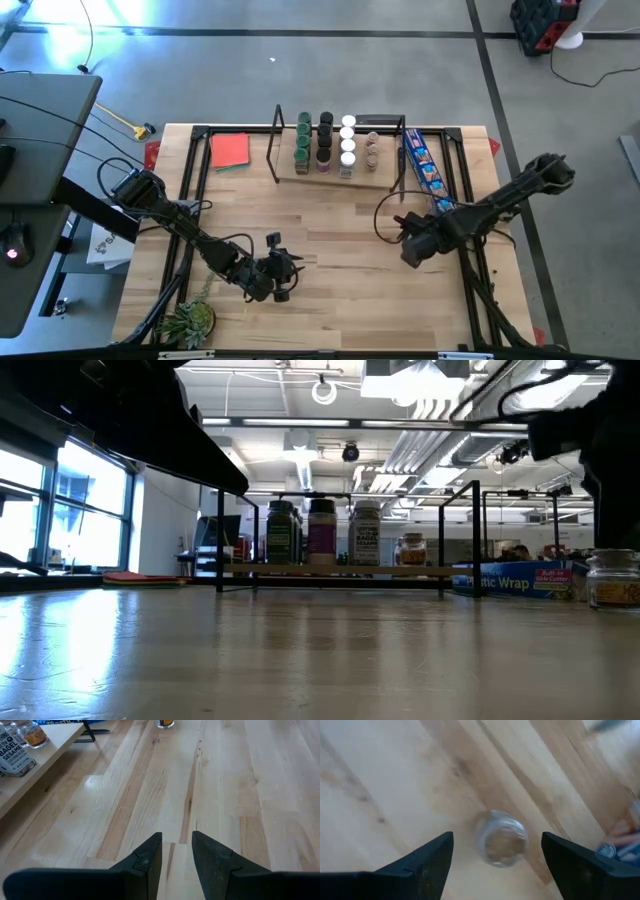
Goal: Shelf spices
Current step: Put the brown seasoning bottle with the other brown seasoning bottle on the shelf
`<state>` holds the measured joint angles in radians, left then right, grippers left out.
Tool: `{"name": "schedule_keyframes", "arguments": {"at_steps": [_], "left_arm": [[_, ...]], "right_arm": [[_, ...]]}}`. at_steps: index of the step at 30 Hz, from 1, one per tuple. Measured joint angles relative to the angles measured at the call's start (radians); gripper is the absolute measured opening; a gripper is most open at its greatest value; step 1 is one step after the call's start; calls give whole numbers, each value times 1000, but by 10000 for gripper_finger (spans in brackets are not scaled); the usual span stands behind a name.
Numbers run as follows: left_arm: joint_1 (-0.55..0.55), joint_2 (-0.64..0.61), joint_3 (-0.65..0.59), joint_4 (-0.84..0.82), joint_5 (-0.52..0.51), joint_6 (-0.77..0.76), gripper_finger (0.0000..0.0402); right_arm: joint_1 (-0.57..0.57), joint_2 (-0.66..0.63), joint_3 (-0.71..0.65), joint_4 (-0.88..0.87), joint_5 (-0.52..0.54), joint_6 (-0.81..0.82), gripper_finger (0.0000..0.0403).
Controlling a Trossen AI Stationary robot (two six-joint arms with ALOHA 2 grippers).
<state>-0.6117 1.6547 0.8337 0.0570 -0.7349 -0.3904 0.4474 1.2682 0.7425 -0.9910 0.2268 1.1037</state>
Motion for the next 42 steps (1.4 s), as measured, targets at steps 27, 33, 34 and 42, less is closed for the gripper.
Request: {"name": "schedule_keyframes", "arguments": {"at_steps": [27, 33, 34, 42], "left_arm": [[3, 0, 0, 1, -1, 0, 103], [3, 0, 0, 1, -1, 0, 103], [3, 0, 0, 1, -1, 0, 103], [-5, 0, 0, 1, -1, 0, 103]], "right_arm": [[-80, 5, 166, 113, 53, -16, 154], [-280, 119, 416, 84, 53, -317, 154], [-323, 151, 453, 66, 34, -377, 154], [-601, 399, 619, -74, -34, -736, 154]]}}
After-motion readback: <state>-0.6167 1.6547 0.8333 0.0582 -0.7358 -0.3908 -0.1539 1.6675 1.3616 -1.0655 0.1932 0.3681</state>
